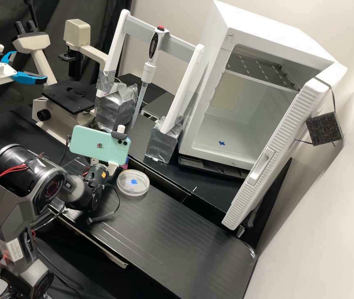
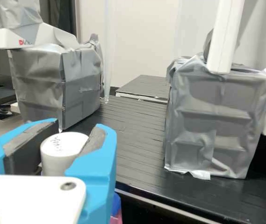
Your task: Close the bottle
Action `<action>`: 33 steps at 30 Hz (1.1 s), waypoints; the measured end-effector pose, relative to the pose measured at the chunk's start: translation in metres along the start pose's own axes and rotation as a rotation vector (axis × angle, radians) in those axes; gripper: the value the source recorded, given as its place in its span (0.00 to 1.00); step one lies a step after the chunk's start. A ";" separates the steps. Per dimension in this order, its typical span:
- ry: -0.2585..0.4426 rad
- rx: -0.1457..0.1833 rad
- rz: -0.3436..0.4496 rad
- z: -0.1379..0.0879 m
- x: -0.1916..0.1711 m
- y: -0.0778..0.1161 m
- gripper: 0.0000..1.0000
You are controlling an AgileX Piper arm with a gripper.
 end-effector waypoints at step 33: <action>-0.027 0.026 -0.031 0.004 -0.013 -0.014 1.00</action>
